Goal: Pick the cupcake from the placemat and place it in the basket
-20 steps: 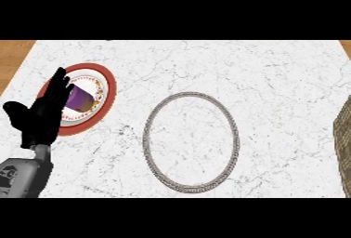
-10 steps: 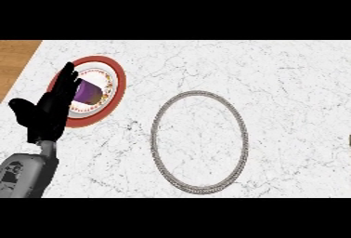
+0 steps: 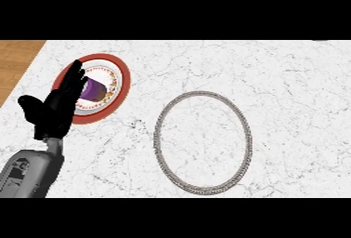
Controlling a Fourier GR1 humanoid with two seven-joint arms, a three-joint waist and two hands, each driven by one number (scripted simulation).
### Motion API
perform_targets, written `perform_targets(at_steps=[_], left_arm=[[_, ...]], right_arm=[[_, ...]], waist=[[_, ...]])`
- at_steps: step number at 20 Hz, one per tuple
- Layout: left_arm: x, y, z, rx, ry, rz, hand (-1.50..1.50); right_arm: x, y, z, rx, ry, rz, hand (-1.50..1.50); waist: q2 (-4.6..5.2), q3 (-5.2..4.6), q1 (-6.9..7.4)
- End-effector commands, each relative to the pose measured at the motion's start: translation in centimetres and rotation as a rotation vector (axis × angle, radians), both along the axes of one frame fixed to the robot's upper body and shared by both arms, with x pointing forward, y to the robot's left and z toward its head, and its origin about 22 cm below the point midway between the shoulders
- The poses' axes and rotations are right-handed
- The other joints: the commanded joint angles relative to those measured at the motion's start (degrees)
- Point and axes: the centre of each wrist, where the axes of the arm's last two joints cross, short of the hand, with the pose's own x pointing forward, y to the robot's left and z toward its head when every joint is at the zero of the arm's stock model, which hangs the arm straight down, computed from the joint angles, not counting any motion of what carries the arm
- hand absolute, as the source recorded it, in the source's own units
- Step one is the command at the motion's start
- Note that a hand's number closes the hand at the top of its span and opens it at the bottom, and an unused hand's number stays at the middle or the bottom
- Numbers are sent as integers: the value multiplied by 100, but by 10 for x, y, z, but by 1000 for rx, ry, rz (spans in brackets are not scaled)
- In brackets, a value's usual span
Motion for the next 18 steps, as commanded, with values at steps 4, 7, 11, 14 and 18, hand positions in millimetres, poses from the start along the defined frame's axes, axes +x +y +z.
perform_targets(at_steps=[4,7,11,14,18], left_arm=[[2,-4,-3,-3,13,1,0],[0,-5,-8,13,26,-7,0],[7,-8,1,2,15,-4,0],[7,-10,0,-1,14,-10,0],[7,-9,-5,9,23,-15,0]], right_arm=[[-39,19,-9,68,-182,-117,150],[-57,29,-16,148,-240,-147,150],[-73,30,-30,238,-275,-197,150],[-88,15,-43,331,-326,-222,150],[-100,14,-49,362,-392,-196,150]], waist=[[-8,-12,36],[-24,-22,43],[-19,-25,57],[-25,-18,27],[-13,-27,102]])
